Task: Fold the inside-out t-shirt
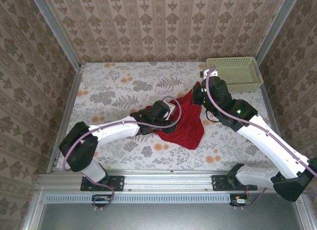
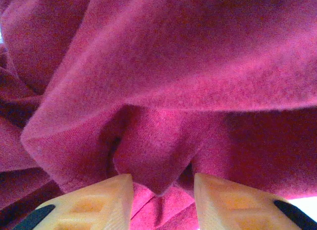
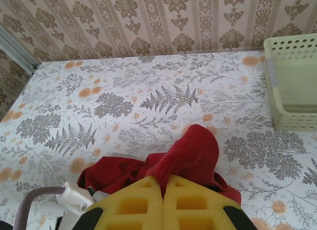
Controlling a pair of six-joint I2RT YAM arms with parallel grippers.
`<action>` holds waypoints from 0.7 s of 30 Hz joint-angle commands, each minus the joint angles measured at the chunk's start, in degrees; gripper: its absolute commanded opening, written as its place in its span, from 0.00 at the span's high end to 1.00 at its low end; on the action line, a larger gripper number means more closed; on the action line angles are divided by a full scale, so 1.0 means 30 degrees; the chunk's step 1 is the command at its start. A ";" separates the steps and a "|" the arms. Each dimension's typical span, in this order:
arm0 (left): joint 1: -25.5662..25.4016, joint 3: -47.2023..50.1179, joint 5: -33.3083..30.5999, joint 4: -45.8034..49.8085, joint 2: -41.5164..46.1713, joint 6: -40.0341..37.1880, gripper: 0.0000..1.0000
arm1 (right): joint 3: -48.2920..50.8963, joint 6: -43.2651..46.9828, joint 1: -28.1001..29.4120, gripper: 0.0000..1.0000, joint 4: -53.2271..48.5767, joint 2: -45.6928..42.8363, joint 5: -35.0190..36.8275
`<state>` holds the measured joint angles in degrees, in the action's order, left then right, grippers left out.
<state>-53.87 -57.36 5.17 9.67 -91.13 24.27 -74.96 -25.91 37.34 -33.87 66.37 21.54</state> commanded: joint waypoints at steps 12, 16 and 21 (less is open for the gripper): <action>0.0144 -0.0622 0.0163 -0.0285 -0.1114 -0.0058 0.55 | 0.0197 -0.0284 0.0060 1.00 0.0420 -0.0502 -0.0071; 0.0189 -0.0624 -0.0022 -0.0424 -0.1449 -0.0038 0.57 | 0.0194 -0.0342 0.0062 1.00 0.0451 -0.0502 -0.0178; 0.0173 -0.1086 -0.0038 -0.0353 -0.2030 -0.0175 0.61 | 0.0201 -0.0328 0.0062 1.00 0.0398 -0.0531 -0.0156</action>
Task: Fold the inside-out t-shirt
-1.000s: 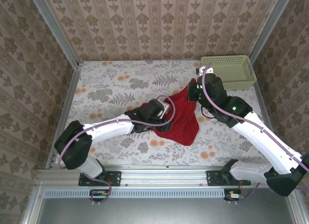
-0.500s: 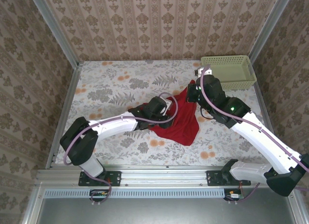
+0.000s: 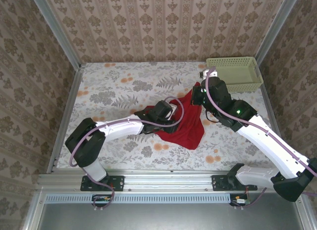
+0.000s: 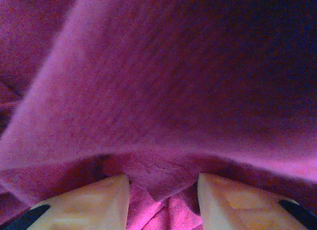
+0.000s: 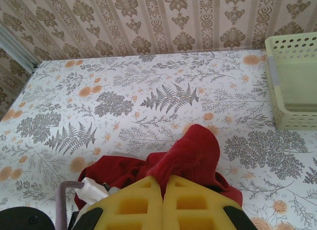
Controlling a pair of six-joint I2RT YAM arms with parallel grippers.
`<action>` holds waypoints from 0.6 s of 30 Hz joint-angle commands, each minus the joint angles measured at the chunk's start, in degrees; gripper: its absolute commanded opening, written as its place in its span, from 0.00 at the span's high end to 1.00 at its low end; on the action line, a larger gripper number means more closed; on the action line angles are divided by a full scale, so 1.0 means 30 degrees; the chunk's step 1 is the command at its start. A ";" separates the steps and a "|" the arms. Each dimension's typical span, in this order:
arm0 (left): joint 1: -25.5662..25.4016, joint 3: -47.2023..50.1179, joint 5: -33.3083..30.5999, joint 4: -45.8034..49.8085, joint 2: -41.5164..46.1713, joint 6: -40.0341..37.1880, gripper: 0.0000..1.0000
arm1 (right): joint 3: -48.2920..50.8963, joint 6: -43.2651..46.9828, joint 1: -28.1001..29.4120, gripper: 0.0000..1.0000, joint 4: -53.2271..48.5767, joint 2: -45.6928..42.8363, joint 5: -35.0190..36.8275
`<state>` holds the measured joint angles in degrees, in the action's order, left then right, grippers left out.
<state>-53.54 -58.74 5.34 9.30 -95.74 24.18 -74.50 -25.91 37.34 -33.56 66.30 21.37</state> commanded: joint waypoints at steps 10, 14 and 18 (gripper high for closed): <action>0.0094 -0.1258 -0.1158 0.0265 -0.0803 -0.0579 0.85 | 0.0121 -0.0270 0.0062 1.00 0.0224 -0.0685 -0.0092; 0.0030 -0.1254 -0.1514 0.0574 -0.0198 -0.0707 0.96 | 0.0165 -0.0197 0.0062 1.00 0.0132 -0.0688 0.0184; -0.0273 -0.1189 -0.2309 0.1508 0.1219 -0.0878 1.00 | 0.0094 -0.0041 -0.0016 1.00 -0.0173 -0.0643 0.1200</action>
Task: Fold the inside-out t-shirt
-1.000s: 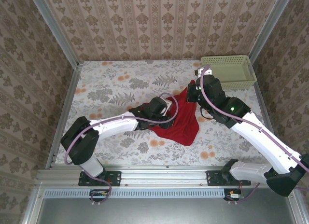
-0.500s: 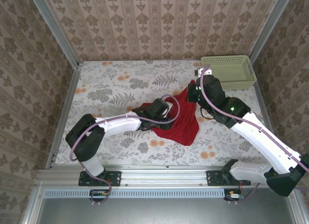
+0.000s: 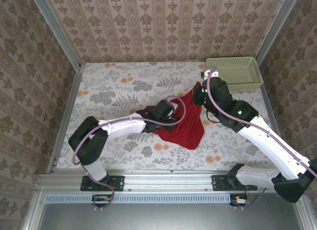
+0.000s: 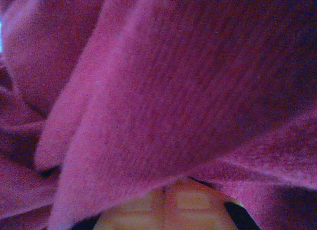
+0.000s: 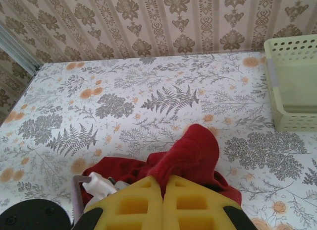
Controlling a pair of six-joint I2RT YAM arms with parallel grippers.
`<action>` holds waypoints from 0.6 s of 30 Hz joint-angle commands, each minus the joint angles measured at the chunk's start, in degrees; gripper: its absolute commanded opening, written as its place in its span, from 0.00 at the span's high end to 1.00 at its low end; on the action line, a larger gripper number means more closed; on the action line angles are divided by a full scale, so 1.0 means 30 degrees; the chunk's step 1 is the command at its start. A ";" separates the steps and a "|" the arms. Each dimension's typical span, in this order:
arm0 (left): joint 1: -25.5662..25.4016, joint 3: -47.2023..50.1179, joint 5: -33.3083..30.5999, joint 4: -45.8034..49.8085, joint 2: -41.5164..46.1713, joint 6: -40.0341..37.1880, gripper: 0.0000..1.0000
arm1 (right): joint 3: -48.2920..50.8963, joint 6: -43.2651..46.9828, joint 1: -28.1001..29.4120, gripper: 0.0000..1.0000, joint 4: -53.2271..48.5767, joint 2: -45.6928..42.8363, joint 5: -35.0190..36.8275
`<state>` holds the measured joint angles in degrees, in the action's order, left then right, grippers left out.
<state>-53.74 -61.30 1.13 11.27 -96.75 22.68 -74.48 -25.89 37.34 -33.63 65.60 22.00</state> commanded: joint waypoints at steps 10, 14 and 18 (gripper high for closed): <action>-0.1690 -0.2045 -0.0934 0.4017 0.8481 -0.0155 1.00 | -0.0849 0.1128 -0.1183 1.00 -0.1002 0.2294 0.3135; -0.1126 -0.2061 -0.0703 0.4856 1.0308 0.0302 1.00 | -0.1045 0.1005 -0.1252 1.00 -0.0773 0.3482 0.2973; 0.2254 -0.0357 0.1915 0.4831 1.1548 0.1537 1.00 | -0.1604 0.0679 -0.1435 1.00 -0.1474 0.4350 0.3149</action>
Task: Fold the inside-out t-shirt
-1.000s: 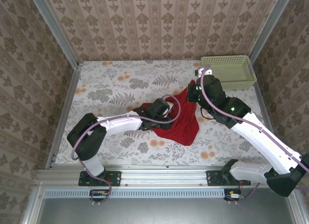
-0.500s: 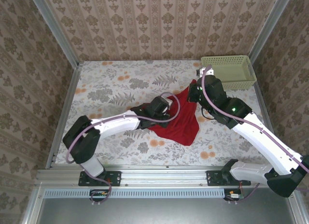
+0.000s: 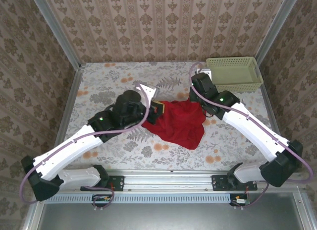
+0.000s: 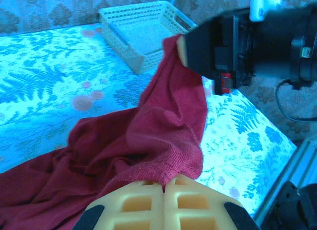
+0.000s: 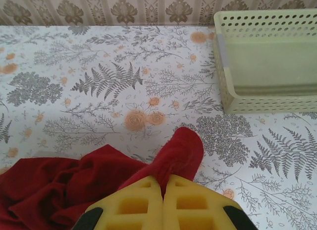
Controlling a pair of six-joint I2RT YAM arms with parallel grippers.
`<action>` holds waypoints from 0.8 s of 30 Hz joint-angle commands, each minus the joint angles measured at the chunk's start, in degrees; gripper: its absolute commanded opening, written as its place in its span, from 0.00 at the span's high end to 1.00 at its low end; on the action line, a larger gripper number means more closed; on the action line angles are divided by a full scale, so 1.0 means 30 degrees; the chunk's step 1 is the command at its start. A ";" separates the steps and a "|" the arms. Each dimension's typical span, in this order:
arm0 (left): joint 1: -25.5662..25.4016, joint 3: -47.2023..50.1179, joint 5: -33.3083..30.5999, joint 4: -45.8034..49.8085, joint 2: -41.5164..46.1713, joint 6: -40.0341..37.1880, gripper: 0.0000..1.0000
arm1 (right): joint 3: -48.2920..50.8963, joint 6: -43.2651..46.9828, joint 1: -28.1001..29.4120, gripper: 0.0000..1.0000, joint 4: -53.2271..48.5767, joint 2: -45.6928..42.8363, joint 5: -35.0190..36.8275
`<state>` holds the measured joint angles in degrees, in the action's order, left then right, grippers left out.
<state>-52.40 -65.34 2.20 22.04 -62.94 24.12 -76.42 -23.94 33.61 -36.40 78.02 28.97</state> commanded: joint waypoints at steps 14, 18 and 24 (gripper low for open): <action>0.1823 -0.2312 0.0890 0.3747 0.0225 -0.1954 1.00 | -0.4707 0.1677 -0.1248 1.00 -0.1124 -0.5640 -0.0190; 0.3274 -0.1413 0.1680 0.3253 -0.0175 -0.1184 1.00 | -0.6589 0.2154 -0.0247 1.00 -0.2066 -0.5669 -0.0134; 0.6665 0.1128 0.0722 0.4180 0.1099 0.0124 1.00 | -0.4711 0.1530 0.2711 1.00 -0.0861 -0.4297 0.1267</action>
<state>-36.86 -65.43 8.67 29.26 -62.22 22.24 -93.76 -19.46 40.14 -40.05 61.17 28.53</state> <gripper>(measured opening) 0.055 0.065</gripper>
